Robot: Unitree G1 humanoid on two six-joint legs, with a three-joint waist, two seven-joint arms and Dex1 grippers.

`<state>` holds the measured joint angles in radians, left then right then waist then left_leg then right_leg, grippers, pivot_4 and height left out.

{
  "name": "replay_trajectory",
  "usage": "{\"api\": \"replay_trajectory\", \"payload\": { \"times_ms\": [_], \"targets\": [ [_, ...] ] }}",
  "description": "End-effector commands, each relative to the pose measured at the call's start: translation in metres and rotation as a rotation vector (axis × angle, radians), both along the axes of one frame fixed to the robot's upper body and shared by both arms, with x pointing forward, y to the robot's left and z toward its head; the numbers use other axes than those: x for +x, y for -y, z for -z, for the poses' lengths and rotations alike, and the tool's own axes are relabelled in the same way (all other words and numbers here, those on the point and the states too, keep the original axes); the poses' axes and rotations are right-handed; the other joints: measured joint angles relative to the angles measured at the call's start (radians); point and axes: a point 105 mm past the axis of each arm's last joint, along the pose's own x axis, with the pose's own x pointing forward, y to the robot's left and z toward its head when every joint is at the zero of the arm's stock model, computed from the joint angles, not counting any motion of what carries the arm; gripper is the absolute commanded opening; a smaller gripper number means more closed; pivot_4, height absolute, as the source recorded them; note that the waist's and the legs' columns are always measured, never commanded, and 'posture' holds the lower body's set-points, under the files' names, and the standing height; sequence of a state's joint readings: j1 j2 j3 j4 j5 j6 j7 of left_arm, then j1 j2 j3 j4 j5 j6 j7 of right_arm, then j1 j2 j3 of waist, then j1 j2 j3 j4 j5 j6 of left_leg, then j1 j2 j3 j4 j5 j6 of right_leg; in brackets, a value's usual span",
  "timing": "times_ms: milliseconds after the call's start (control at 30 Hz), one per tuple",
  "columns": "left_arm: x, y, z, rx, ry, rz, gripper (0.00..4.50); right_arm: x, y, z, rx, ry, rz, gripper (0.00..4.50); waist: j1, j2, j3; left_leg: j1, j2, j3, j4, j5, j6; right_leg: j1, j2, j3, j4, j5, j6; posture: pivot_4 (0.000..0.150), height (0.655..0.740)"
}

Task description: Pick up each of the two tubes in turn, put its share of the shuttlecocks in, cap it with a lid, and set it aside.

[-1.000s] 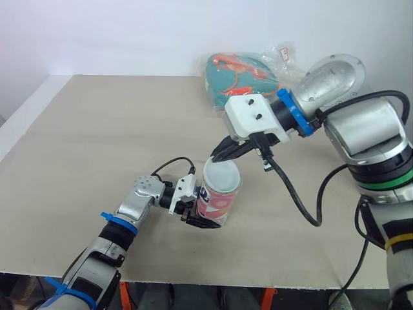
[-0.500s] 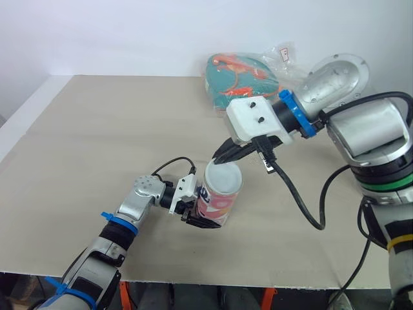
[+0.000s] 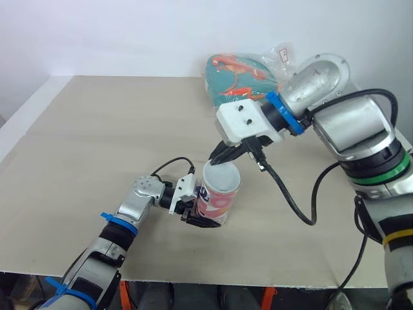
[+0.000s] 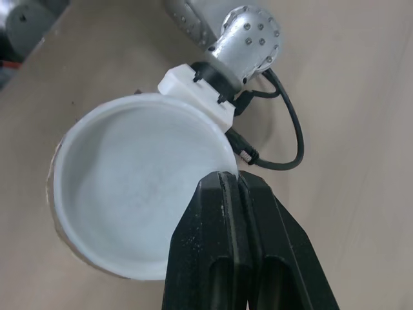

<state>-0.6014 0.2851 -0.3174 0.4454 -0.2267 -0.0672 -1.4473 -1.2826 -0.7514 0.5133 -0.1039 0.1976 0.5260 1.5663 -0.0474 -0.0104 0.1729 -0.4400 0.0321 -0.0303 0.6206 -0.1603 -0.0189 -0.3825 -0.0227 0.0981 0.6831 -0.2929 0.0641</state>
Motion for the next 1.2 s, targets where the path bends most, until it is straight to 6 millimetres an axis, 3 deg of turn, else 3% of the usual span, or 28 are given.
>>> {"api": "replay_trajectory", "payload": {
  "times_ms": [33,333,467,800,1067,1200],
  "targets": [
    [-0.002,-0.006,0.018,0.059,-0.050,-0.020,2.97,-0.013,0.003,0.001,-0.052,-0.011,-0.069,0.16,0.000,0.000,0.000,0.000,0.000,0.000,0.000,0.000,0.000,0.000,0.000,0.000,0.000,0.000,0.000,0.150,0.7387],
    [-0.002,-0.009,0.018,0.062,-0.047,-0.032,2.97,-0.026,0.011,0.021,-0.129,-0.051,-0.115,0.16,0.000,0.000,0.000,0.000,0.000,0.000,-0.001,0.000,0.000,0.000,0.000,0.000,0.000,-0.001,0.001,0.150,0.7387],
    [-0.002,-0.009,0.018,0.062,-0.050,-0.032,2.97,-0.019,0.008,0.028,-0.142,-0.060,-0.099,0.16,0.000,0.000,0.000,0.000,0.000,0.000,-0.001,0.000,0.000,0.000,0.000,0.000,0.000,-0.001,0.000,0.150,0.7387],
    [-0.004,-0.008,0.019,0.058,-0.054,-0.036,2.97,-0.010,0.000,-0.022,0.038,-0.113,-0.070,0.16,-0.001,-0.001,-0.001,0.001,0.000,0.000,-0.001,0.000,0.000,0.000,0.000,0.000,0.000,-0.001,-0.001,0.150,0.7387],
    [-0.002,-0.007,0.017,0.055,-0.053,-0.040,2.97,-0.008,-0.003,-0.037,0.059,-0.069,-0.089,0.16,0.000,-0.001,-0.001,0.001,0.000,0.000,-0.001,0.000,0.000,0.000,0.000,0.000,0.000,-0.001,-0.001,0.150,0.7387],
    [-0.002,-0.008,0.017,0.055,-0.052,-0.043,2.97,-0.006,-0.001,-0.035,0.045,-0.071,-0.087,0.16,0.000,-0.001,-0.001,0.001,0.000,0.000,-0.001,0.000,0.000,0.000,0.000,0.000,0.000,-0.001,-0.001,0.150,0.7387]
  ]
}}
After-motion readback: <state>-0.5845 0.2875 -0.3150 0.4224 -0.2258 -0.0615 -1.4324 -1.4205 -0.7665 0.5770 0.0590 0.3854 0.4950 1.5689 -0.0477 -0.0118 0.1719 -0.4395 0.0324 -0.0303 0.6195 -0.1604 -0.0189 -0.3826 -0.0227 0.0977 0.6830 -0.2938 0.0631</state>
